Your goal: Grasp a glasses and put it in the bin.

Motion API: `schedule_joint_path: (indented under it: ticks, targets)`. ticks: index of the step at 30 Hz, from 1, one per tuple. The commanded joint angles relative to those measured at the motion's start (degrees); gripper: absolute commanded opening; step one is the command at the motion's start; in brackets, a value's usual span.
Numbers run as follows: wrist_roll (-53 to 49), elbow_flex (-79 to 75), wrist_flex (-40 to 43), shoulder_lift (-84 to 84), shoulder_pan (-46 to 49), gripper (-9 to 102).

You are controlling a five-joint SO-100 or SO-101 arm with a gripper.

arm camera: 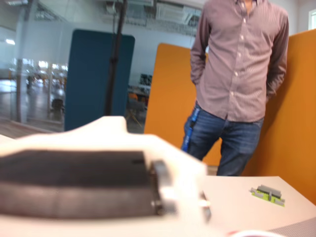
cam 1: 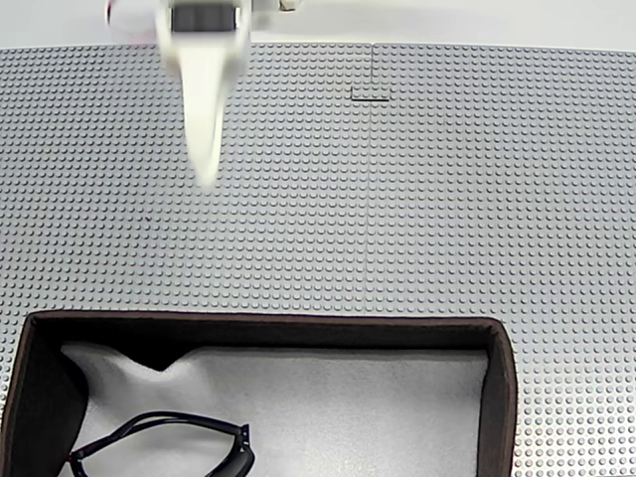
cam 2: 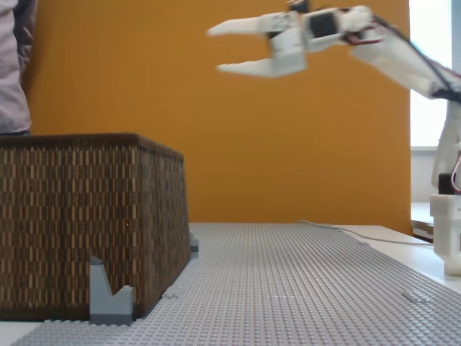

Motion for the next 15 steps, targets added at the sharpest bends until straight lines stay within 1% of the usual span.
schedule_joint_path:
  ticks: [1,2,3,8,10,11,15]
  targets:
    - [-3.69,25.22,-4.48,22.76,-1.05,25]
    - [-5.89,35.24,-7.21,30.41,-1.05,25]
    - [-7.12,41.13,-7.73,35.33,-0.79,25]
    - [-10.72,61.08,-7.38,54.84,3.08,25]
    - [-11.87,65.30,-6.42,59.77,3.96,24]
    - [-12.22,67.06,-4.48,62.40,4.39,23]
    - [-12.66,69.26,-0.35,64.95,4.48,23]
